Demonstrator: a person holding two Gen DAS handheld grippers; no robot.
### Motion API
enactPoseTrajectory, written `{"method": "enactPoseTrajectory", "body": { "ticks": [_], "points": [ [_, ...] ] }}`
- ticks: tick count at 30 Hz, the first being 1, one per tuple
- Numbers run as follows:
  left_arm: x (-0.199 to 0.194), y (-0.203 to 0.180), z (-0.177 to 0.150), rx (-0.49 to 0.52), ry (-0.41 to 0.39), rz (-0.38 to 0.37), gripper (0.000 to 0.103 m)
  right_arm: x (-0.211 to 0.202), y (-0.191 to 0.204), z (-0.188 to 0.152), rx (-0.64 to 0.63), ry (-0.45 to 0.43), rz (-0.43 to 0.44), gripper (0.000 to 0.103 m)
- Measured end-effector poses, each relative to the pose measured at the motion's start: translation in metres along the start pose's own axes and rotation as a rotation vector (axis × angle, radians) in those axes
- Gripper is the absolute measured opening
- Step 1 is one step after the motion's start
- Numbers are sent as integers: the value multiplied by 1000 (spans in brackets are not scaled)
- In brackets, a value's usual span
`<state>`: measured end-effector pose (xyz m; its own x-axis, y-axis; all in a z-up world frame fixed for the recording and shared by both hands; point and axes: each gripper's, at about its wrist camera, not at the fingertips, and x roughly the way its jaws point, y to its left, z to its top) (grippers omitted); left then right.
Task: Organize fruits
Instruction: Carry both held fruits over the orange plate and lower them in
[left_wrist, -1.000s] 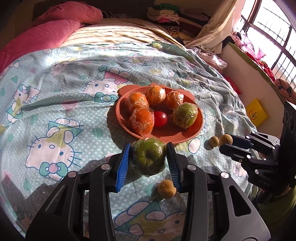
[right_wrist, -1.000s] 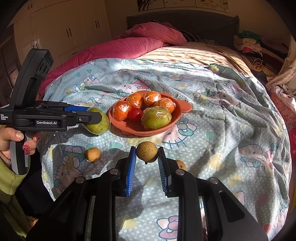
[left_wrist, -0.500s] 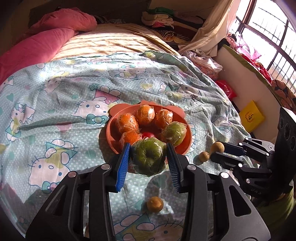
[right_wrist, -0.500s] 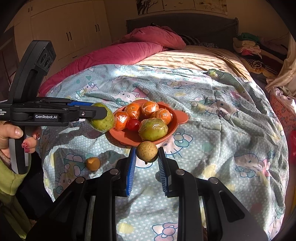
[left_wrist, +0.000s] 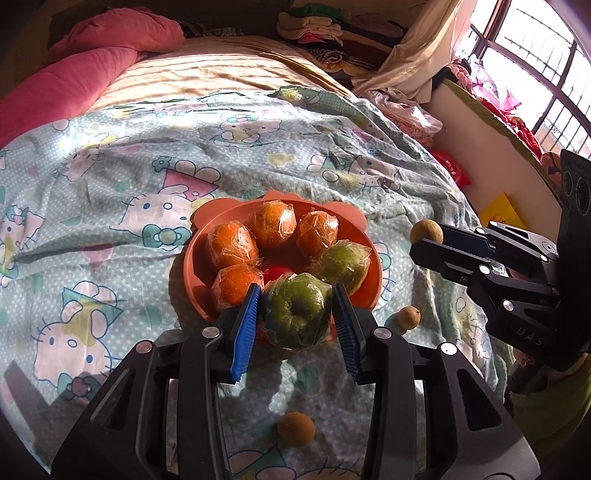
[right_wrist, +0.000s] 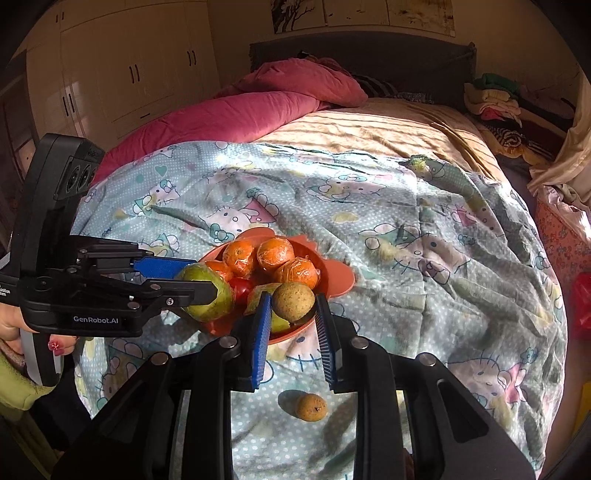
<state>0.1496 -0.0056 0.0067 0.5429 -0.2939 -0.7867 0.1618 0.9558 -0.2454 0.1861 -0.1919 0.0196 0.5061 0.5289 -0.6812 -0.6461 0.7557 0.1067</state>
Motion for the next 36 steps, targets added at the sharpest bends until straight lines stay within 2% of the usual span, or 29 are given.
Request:
{"method": "enactPoseTrajectory", "body": {
  "ticks": [14,28,36],
  "points": [
    [14,-1,-1,8,13,-4,31,37,-22,8,32,58,-1,23],
    [16,0,-1,8,17,-3,31,56,-22,13,29,108,41,23],
    [17,1,-2,5,15,-5,31,60,-21,15,25,115,36,23]
  ]
}}
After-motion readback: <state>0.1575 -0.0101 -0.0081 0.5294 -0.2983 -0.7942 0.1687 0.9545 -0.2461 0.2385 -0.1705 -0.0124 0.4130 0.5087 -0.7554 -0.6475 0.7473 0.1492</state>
